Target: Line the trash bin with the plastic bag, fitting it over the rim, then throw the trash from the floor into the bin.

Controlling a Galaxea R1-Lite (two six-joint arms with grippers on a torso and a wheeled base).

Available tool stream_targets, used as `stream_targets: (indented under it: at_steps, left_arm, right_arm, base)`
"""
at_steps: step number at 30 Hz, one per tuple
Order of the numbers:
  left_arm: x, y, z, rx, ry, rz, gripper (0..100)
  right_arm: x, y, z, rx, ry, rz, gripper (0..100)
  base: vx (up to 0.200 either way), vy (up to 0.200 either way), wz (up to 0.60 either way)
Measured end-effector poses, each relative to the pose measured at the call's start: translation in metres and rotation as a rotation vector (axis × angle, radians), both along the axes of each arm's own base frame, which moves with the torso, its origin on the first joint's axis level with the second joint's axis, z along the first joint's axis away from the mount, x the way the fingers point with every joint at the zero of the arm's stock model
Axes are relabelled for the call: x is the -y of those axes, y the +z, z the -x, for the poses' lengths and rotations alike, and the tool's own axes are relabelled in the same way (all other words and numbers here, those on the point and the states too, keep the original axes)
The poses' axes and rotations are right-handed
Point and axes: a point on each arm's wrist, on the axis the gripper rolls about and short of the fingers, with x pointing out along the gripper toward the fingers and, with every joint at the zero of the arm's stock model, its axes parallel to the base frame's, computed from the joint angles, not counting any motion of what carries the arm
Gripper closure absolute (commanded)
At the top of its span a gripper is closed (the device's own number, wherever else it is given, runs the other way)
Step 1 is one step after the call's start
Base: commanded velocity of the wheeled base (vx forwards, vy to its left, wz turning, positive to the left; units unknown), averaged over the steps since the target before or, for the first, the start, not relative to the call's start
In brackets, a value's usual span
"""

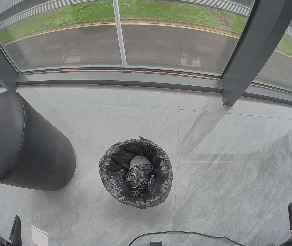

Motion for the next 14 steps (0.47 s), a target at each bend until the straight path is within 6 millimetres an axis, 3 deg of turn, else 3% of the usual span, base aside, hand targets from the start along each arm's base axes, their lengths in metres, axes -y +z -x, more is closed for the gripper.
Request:
stream_targets:
  at_steps: [14]
  left_arm:
    - [0.0004, -0.0006, -0.0001, -0.008, -0.019, -0.031, 0]
  right_arm:
    - [-0.0003, -0.0005, -0.0001, -0.006, 0.01, -0.026, 0]
  base:
    - [0.0, 0.0, 0.0]
